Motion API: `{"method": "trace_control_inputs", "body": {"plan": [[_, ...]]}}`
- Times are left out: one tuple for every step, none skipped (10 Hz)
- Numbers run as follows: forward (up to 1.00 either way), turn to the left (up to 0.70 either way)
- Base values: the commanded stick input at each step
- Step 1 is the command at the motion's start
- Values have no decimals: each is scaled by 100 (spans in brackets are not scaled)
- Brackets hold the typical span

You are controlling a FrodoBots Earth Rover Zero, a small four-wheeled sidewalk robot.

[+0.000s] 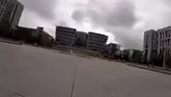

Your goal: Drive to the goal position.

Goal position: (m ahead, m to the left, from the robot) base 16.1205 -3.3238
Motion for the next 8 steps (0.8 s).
{"method": "trace_control_inputs", "body": {"plan": [[100, 0], [100, 0], [100, 0], [100, 0], [100, 0], [100, 0], [100, 0], [100, 0]]}}
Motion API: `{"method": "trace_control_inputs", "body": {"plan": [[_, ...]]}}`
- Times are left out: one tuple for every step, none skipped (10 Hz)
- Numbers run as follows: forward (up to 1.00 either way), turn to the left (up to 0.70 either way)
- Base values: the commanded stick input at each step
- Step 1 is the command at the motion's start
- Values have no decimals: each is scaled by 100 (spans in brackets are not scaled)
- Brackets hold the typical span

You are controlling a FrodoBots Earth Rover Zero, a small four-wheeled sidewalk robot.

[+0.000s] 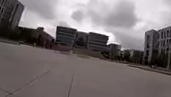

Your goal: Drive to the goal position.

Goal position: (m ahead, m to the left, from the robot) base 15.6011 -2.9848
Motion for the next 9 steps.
{"method": "trace_control_inputs", "body": {"plan": [[100, 0], [100, 0], [100, 0], [100, 0], [100, 0], [100, 0], [100, 0], [100, 0], [100, 0]]}}
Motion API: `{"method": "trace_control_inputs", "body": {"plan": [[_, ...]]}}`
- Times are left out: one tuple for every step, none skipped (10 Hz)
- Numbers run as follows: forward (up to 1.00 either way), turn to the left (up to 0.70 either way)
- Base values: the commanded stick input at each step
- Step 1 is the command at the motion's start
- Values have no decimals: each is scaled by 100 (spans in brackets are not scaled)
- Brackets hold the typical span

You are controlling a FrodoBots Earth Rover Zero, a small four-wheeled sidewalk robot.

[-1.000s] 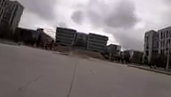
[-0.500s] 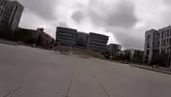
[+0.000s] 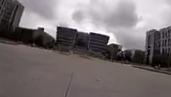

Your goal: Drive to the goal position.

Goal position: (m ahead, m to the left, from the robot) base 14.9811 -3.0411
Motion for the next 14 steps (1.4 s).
{"method": "trace_control_inputs", "body": {"plan": [[100, 0], [100, 0], [100, 0], [100, 0], [100, 0], [100, 0], [100, 0], [100, 0], [100, 0], [100, 0], [100, 0], [100, 0], [100, 2], [100, 5]]}}
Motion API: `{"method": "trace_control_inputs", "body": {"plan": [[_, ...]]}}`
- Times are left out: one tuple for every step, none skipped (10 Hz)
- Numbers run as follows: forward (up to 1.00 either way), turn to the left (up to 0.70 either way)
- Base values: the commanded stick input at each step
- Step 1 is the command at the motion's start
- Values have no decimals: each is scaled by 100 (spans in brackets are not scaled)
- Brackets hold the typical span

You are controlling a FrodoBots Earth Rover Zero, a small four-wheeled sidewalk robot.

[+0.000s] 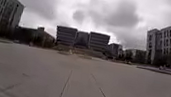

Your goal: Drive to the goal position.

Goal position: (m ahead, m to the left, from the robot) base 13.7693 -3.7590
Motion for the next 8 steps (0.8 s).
{"method": "trace_control_inputs", "body": {"plan": [[100, 16], [100, 25], [100, 22], [100, 0], [100, 0], [100, 0], [100, 0], [100, 0]]}}
